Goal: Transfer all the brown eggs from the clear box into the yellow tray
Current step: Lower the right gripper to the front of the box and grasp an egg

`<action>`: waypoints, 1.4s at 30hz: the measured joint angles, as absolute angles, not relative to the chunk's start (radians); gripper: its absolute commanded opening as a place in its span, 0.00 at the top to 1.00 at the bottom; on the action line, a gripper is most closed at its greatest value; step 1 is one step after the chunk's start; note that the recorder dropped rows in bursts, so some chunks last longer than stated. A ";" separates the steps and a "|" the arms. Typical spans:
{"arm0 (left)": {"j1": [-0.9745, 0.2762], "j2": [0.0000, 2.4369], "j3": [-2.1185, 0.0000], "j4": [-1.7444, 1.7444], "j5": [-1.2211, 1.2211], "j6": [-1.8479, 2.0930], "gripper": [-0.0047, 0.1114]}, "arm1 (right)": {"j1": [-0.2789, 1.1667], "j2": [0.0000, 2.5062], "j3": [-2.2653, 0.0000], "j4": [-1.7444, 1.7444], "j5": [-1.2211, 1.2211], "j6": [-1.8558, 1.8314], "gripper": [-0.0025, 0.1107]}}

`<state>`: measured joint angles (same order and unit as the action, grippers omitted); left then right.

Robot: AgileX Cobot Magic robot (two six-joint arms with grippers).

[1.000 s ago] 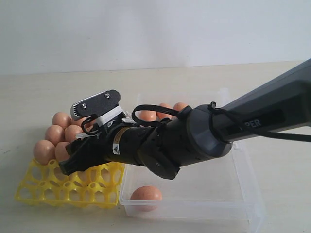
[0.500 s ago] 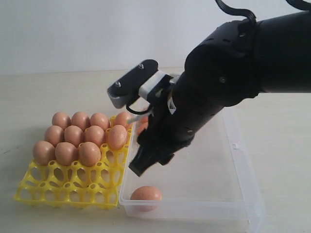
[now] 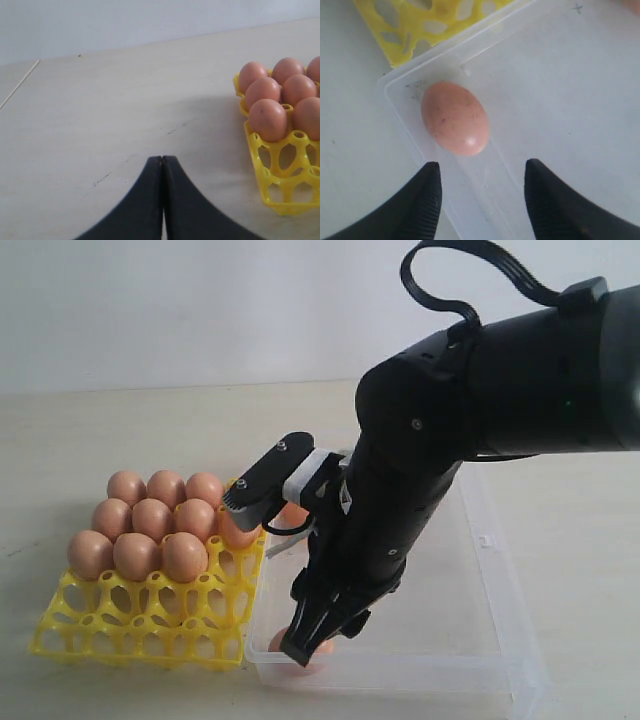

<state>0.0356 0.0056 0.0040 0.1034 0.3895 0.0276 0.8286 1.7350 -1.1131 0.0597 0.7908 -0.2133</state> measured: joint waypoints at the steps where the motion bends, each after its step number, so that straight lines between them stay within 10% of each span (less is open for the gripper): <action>1: 0.036 0.006 0.004 0.103 0.389 0.028 0.96 | 0.829 1.742 -1.113 0.074 0.791 -0.231 0.54; 42: 0.036 0.006 0.004 0.103 0.389 0.028 0.96 | 0.829 1.849 -1.113 0.117 0.668 -0.438 0.54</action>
<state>0.0356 0.0056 0.0040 0.1034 0.3895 0.0276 0.8286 1.8494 -1.1131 0.1169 0.6679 -0.4381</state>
